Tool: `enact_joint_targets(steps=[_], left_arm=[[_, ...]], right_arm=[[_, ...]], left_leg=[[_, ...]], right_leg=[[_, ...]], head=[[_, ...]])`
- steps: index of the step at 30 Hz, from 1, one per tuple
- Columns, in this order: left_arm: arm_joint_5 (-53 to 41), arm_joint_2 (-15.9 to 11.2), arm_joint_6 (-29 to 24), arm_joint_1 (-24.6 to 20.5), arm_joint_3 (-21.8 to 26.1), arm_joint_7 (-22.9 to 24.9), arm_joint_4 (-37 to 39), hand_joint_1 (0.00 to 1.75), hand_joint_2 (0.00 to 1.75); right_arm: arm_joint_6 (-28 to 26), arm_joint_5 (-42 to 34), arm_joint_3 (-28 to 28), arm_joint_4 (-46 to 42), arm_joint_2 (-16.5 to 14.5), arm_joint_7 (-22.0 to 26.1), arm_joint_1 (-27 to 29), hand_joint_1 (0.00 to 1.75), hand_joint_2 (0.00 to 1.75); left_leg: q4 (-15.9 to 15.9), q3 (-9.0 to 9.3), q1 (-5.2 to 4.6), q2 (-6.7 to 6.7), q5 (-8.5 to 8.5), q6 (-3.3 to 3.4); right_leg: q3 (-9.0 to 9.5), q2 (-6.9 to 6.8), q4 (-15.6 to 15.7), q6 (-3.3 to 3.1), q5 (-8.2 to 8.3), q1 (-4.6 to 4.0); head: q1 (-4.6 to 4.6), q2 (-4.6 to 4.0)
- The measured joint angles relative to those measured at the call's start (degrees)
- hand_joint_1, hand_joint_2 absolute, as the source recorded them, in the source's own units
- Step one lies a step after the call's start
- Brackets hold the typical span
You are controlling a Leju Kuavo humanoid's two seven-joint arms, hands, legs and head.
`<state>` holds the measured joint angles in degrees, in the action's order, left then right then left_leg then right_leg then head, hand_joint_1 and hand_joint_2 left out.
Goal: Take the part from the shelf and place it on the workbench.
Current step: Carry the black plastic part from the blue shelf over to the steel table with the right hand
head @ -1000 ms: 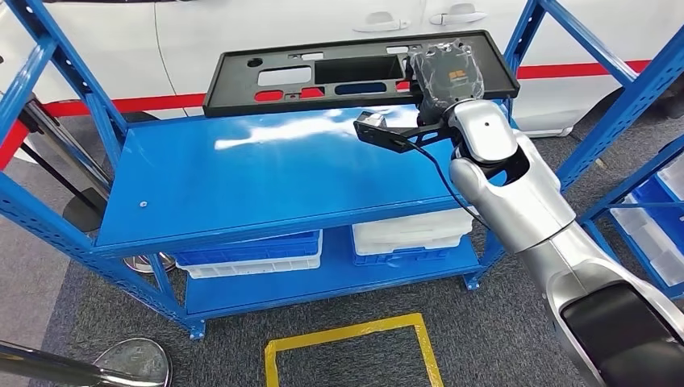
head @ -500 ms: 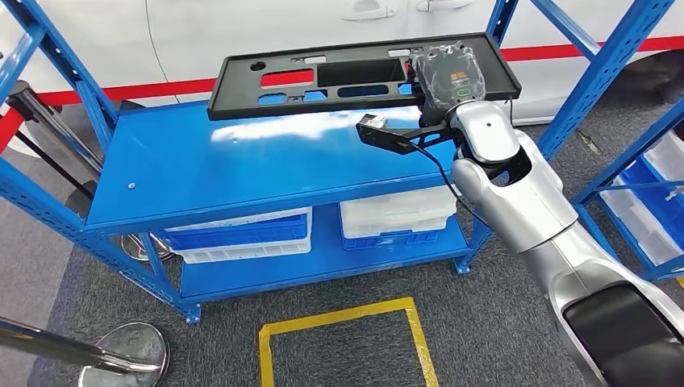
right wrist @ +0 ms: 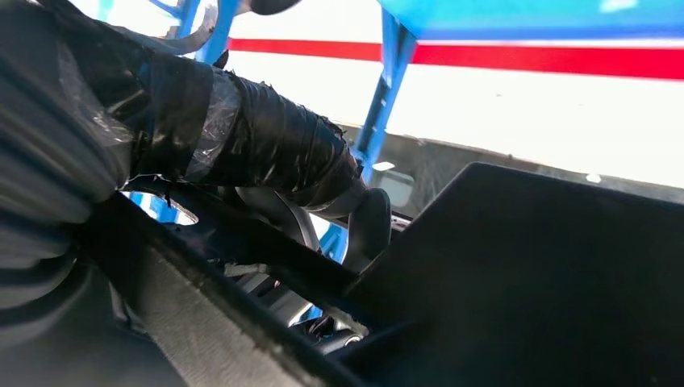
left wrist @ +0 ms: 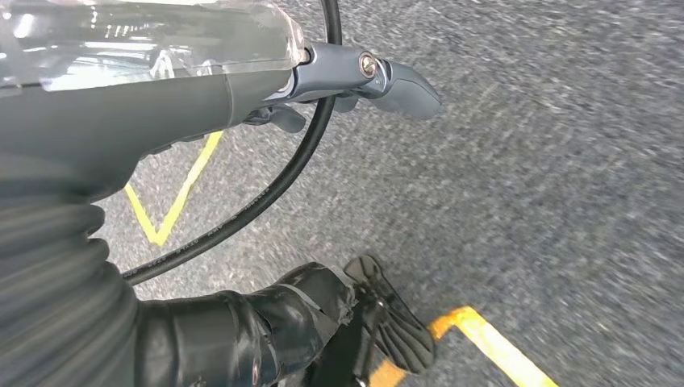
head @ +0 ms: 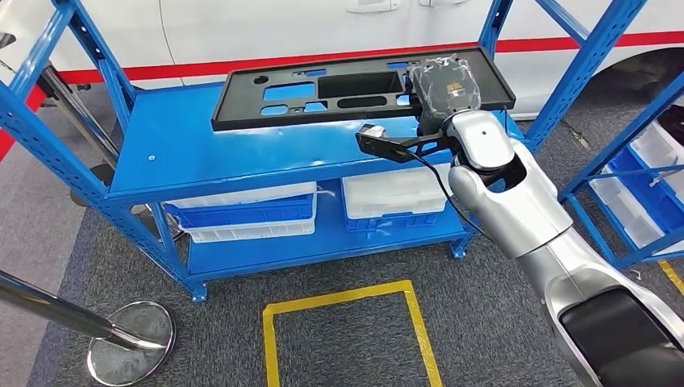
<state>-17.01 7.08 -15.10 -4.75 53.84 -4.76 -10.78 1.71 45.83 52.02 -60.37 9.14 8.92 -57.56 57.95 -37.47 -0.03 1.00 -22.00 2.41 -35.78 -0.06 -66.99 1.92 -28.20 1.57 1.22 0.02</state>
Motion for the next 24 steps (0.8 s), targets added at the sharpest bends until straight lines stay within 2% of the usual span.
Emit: enact_joint_targets(steps=[1,2,3,5,6,7,9,10,11,12,13,14,15,16,17,18,19,20,21,22,24], left_arm=[[-0.03,0.01,-0.01,0.01,0.01,0.01,0.00,0.00,1.75],[-0.07,0.01,-0.03,0.02,0.02,0.02,0.00,0.00,1.75],[-0.12,0.02,-0.05,0.03,0.02,0.02,0.00,0.00,1.75],[-0.19,0.01,-0.10,0.05,0.04,0.02,0.00,0.00,1.75],[-0.22,0.01,-0.11,0.07,0.05,0.02,0.00,0.00,1.75],[-0.25,0.03,-0.13,0.12,0.05,0.04,0.00,0.00,1.75],[-0.29,0.11,-0.14,0.17,0.05,0.08,0.00,0.00,1.75],[-0.29,0.15,-0.14,0.17,0.05,0.10,0.00,0.00,1.75],[-0.30,0.16,-0.15,0.16,0.05,0.11,0.00,0.00,1.75],[-0.30,0.16,-0.15,0.13,0.06,0.13,0.00,0.00,1.75],[-0.30,0.15,-0.15,0.11,0.07,0.14,0.00,0.00,1.75],[-0.29,0.15,-0.15,0.08,0.07,0.16,0.00,0.00,1.75],[-0.28,0.15,-0.15,0.04,0.08,0.18,0.00,0.00,1.75],[-0.27,0.15,-0.15,-0.01,0.08,0.19,0.00,0.00,1.75],[-0.28,0.15,-0.15,-0.04,0.08,0.20,0.00,0.00,1.75],[-0.28,0.15,-0.15,-0.05,0.08,0.21,0.00,0.00,1.75],[-0.29,0.15,-0.15,-0.05,0.08,0.22,0.00,0.00,1.75],[-0.30,0.14,-0.15,-0.03,0.08,0.26,0.00,0.00,1.75],[-0.30,0.14,-0.15,-0.07,0.09,0.29,0.00,0.00,1.75],[-0.30,0.13,-0.15,-0.13,0.09,0.35,0.00,0.00,1.75],[-0.33,0.13,-0.15,-0.23,0.10,0.46,0.00,0.00,1.75]], right_arm=[[-0.03,-0.01,0.00,0.03,-0.04,0.01,0.00,1.75,1.75],[-0.05,-0.03,0.00,0.05,-0.07,0.03,0.02,1.75,1.75],[-0.07,-0.05,0.00,0.08,-0.10,0.05,0.04,1.75,1.75],[-0.07,-0.10,0.00,0.18,-0.15,0.10,0.07,1.75,1.75],[-0.07,-0.11,0.00,0.20,-0.15,0.11,0.01,1.75,1.75],[-0.07,-0.13,0.00,0.22,-0.17,0.12,-0.06,1.75,1.75],[-0.07,-0.14,0.00,0.25,-0.19,0.13,-0.14,1.75,1.75],[-0.07,-0.15,0.00,0.28,-0.20,0.14,-0.11,1.75,1.75],[-0.07,-0.15,0.01,0.33,-0.20,0.15,-0.02,1.75,1.75],[-0.07,-0.15,0.01,0.39,-0.20,0.16,0.09,1.75,1.75],[-0.07,-0.15,0.02,0.46,-0.20,0.20,0.22,1.75,1.75],[-0.07,-0.15,0.02,0.50,-0.20,0.26,0.34,1.75,1.75],[-0.08,-0.15,0.02,0.51,-0.20,0.31,0.42,1.75,1.75],[-0.10,-0.15,0.02,0.51,-0.18,0.36,0.44,1.75,1.75],[-0.12,-0.15,0.01,0.51,-0.16,0.39,0.48,1.75,1.75],[-0.14,-0.15,0.01,0.52,-0.14,0.39,0.51,1.75,1.75],[-0.16,-0.15,0.01,0.54,-0.13,0.39,0.54,1.75,1.75],[-0.17,-0.15,0.02,0.57,-0.12,0.41,0.59,1.75,1.75],[-0.19,-0.15,0.03,0.63,-0.08,0.44,0.60,1.75,1.75],[-0.21,-0.15,0.04,0.67,-0.05,0.47,0.60,1.75,1.75],[-0.27,-0.13,0.04,0.79,0.01,0.52,0.64,1.75,1.75]], left_leg=[[0.48,-0.67,0.04,-0.03,0.32,-0.33],[0.83,-1.07,0.05,-0.06,0.63,-0.69],[0.96,-1.29,0.08,-0.08,1.01,-1.06],[0.99,-1.55,0.21,-0.20,1.57,-1.84],[1.49,-1.98,0.31,-0.31,0.84,-2.13],[2.84,-2.61,0.38,-0.44,-0.90,-2.38],[8.76,-4.38,0.58,-0.57,-6.64,-2.69],[12.49,-5.14,0.63,-0.58,-9.07,-2.82],[15.70,-5.48,0.66,-0.58,-10.28,-2.91],[17.54,-5.20,0.67,-0.58,-10.18,-2.94],[17.54,-4.01,0.67,-0.59,-8.96,-2.89],[15.64,-1.88,0.67,-0.60,-7.40,-2.79],[12.04,1.07,0.66,-0.64,-6.63,-2.63],[7.41,4.42,0.57,-0.74,-6.84,-2.45],[3.80,6.90,0.44,-0.88,-7.48,-2.26],[1.23,8.46,0.28,-1.02,-8.26,-2.08],[0.09,8.90,0.08,-1.13,-8.51,-1.86],[0.09,8.54,0.10,-1.13,-8.02,-1.50],[-0.14,8.23,0.13,-0.98,-7.45,-1.08],[-0.25,7.79,0.17,-0.79,-6.77,-0.53],[-0.38,6.49,0.10,-0.43,-5.32,0.34]], right_leg=[[2.37,0.03,3.37,-0.22,-0.16,-0.15],[3.88,0.09,5.79,-0.55,-0.64,-0.35],[4.35,0.16,6.85,-1.00,-1.05,-0.62],[3.80,0.10,7.24,-2.05,-0.13,-0.68],[3.39,0.00,7.40,-2.61,0.48,-0.61],[2.83,-0.10,7.64,-3.12,1.19,-0.49],[1.29,-0.11,7.76,-3.69,2.60,-0.51],[0.40,-0.07,7.75,-3.74,3.31,-0.57],[-0.54,-0.04,7.71,-3.70,4.04,-0.63],[-1.44,-0.03,7.68,-3.61,4.72,-0.67],[-2.37,-0.01,7.64,-3.48,5.43,-0.69],[-3.26,0.03,7.59,-3.31,6.12,-0.69],[-4.01,0.06,7.50,-3.08,6.75,-0.67],[-4.66,0.09,7.39,-2.77,7.36,-0.71],[-4.99,0.06,7.41,-2.42,7.93,-0.74],[-5.13,0.01,7.47,-2.05,8.45,-0.74],[-5.15,-0.03,7.63,-1.68,8.99,-0.71],[-5.16,-0.04,7.87,-1.30,9.46,-0.66],[-5.41,0.03,7.65,-1.04,9.11,-0.57],[-5.88,0.07,6.74,-0.83,7.74,-0.51],[-7.43,0.11,1.49,-0.62,2.01,-0.39]], head=[[-0.06,0.00],[-0.06,0.00],[-0.11,0.00],[-0.08,0.00],[-0.10,0.00],[-0.09,0.00],[-0.12,0.00],[-0.14,0.00],[-0.13,0.00],[-0.14,0.00],[-0.14,-0.01],[-0.14,-0.01],[-0.15,-0.01],[-0.14,-0.01],[-0.13,0.00],[-0.10,0.00],[-0.09,0.00],[-0.05,0.00],[-0.04,0.00],[-0.02,0.00],[-0.01,0.00]])
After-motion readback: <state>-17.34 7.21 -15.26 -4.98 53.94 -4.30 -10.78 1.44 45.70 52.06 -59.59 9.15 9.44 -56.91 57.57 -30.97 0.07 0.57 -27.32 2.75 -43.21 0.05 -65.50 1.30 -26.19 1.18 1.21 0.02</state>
